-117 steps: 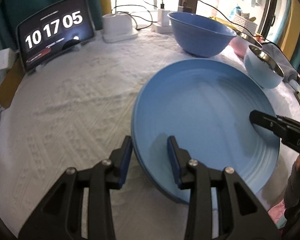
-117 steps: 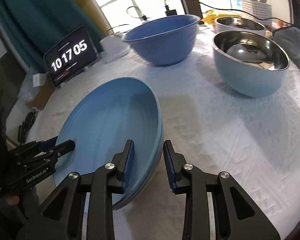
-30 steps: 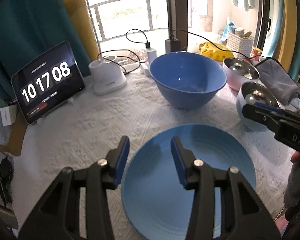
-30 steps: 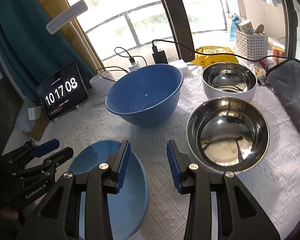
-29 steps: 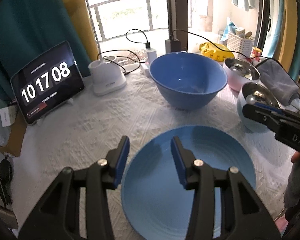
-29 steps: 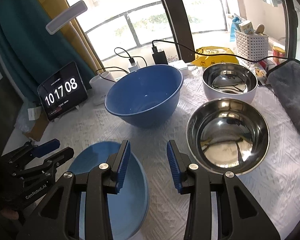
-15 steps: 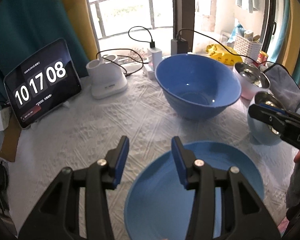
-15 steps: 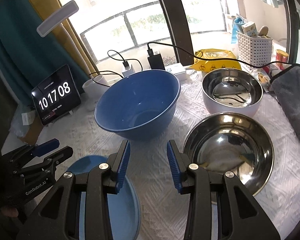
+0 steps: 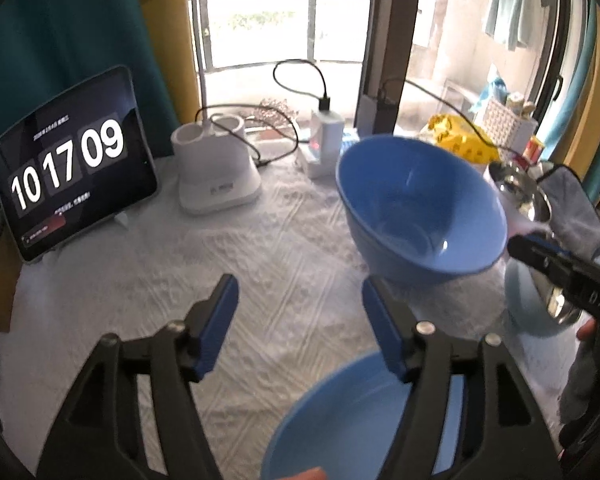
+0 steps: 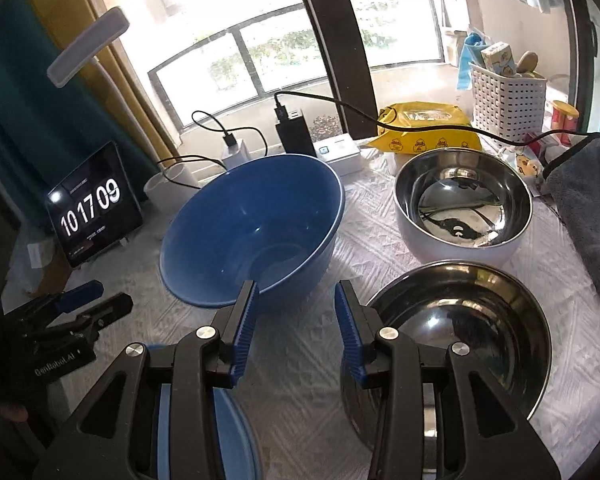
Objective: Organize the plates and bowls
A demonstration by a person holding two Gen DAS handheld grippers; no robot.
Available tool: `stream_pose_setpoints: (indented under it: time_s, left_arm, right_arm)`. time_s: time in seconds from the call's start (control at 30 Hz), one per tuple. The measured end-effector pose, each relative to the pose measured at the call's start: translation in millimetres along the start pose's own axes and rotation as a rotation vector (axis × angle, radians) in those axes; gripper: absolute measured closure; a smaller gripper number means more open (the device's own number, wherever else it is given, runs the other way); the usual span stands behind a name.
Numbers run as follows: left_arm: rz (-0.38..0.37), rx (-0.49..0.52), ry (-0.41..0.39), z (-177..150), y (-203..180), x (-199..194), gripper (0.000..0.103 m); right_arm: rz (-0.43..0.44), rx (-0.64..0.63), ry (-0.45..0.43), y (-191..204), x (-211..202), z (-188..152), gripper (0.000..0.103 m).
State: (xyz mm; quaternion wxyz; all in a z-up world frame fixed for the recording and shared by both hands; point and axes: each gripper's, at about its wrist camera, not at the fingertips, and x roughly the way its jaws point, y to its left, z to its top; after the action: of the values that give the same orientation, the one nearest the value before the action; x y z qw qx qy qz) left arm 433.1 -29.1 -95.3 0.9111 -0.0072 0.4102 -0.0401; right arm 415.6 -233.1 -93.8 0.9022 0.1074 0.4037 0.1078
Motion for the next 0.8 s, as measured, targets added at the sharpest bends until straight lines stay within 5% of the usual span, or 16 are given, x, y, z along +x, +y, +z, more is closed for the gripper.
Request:
stream_pose_setpoints:
  time_s: [0.2, 0.8]
  left_arm:
    - [-0.057, -0.042, -0.039, 18, 2, 6, 0.034]
    - [-0.118, -0.015, 0.068, 27, -24, 59, 0.034]
  right_arm:
    - [0.010, 0.028, -0.002, -6, 8, 7, 0.054]
    - [-0.020, 0.030, 0.045, -2, 49, 16, 0.053]
